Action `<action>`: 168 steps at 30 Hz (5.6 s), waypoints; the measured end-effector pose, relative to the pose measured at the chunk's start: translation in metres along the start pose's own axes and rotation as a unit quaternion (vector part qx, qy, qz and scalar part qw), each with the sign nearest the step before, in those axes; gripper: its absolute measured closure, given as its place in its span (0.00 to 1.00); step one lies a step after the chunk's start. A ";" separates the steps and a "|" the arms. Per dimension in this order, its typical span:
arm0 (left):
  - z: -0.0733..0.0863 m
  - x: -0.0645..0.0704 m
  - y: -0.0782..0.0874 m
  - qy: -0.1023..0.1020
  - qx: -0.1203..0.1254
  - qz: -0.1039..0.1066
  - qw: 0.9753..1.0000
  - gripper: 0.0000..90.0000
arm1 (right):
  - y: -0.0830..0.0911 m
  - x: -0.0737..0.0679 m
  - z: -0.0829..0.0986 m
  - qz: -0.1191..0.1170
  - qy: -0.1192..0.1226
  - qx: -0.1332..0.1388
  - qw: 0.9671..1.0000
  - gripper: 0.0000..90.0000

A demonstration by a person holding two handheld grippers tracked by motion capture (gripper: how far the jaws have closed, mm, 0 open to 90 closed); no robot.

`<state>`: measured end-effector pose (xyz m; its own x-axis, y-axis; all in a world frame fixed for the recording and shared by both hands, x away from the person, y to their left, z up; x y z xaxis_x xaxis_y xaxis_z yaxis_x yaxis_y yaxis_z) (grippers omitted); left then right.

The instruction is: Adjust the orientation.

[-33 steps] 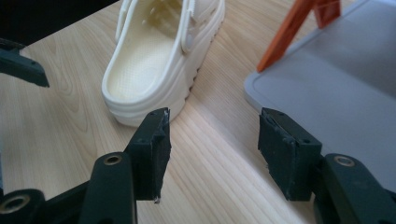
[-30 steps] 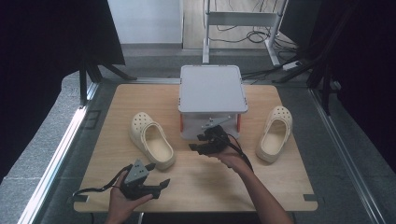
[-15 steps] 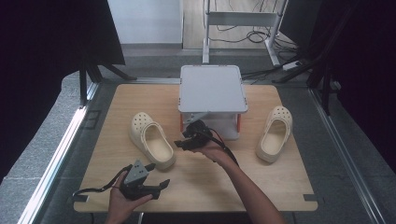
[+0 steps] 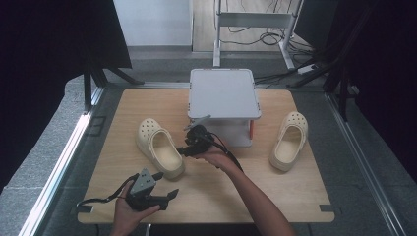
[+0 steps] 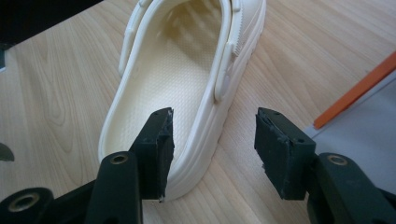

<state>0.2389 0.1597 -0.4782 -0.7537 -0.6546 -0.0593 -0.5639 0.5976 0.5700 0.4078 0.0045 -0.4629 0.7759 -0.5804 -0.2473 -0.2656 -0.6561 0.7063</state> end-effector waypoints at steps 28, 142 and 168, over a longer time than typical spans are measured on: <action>0.000 0.000 0.003 0.000 0.004 0.000 1.000 0.25 | -0.043 -0.008 -0.029 0.007 0.006 -0.030 1.000 0.56; 0.000 -0.002 -0.006 -0.005 -0.006 0.001 1.000 0.25 | 0.113 0.012 0.141 0.075 -0.114 0.084 0.987 0.58; -0.001 -0.004 -0.011 -0.002 -0.013 0.000 1.000 0.25 | 0.163 0.112 0.162 0.151 -0.205 0.086 0.963 0.82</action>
<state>0.2484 0.1547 -0.4838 -0.7550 -0.6527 -0.0634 -0.5552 0.5847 0.5915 0.3594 -0.2457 -0.4827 0.3655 -0.8762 -0.3139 -0.5622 -0.4767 0.6758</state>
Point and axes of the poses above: each handheld gripper's, and its own axes: y roughly backward along the jaws, z roughly out of its underside, x roughly to its right, the point moved 3 cm from there along -y, roughly forward along the jaws, and after that the axes turned 8 degrees about -y, right-handed, at the moved point
